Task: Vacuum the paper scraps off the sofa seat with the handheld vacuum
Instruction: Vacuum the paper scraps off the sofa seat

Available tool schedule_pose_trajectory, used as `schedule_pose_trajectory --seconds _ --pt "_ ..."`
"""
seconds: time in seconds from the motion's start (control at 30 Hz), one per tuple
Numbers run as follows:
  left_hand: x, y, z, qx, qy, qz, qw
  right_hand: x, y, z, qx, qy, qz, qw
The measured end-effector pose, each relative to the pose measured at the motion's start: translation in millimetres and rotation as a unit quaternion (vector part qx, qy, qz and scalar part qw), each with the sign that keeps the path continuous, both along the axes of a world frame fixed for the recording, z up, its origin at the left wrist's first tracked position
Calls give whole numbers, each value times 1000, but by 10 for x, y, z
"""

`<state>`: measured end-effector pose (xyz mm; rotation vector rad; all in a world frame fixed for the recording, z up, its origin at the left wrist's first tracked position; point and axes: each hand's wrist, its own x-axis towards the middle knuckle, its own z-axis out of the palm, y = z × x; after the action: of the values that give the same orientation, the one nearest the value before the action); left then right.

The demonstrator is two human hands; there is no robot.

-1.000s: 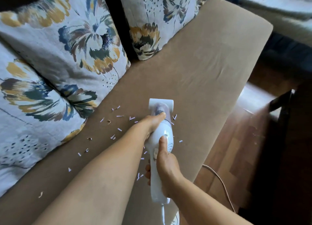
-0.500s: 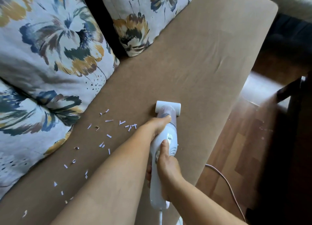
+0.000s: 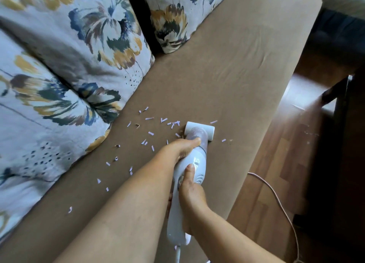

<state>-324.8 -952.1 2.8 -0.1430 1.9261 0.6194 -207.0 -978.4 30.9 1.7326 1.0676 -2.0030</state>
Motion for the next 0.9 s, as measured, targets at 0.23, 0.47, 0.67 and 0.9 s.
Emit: schedule_pose_trajectory --seconds 0.23,0.47,0.67,0.9 --pt "273 -841 -14 6 -9 -10 1000 274 -811 61 12 -17 15 1000" --pt "390 -1295 -44 21 -21 35 999 437 -1265 34 15 13 32 999" --pt "225 -1330 22 64 -10 62 996 372 -1315 -38 64 41 65 995" --pt "-367 -954 89 59 48 110 991 -224 -818 -138 92 85 110 986"
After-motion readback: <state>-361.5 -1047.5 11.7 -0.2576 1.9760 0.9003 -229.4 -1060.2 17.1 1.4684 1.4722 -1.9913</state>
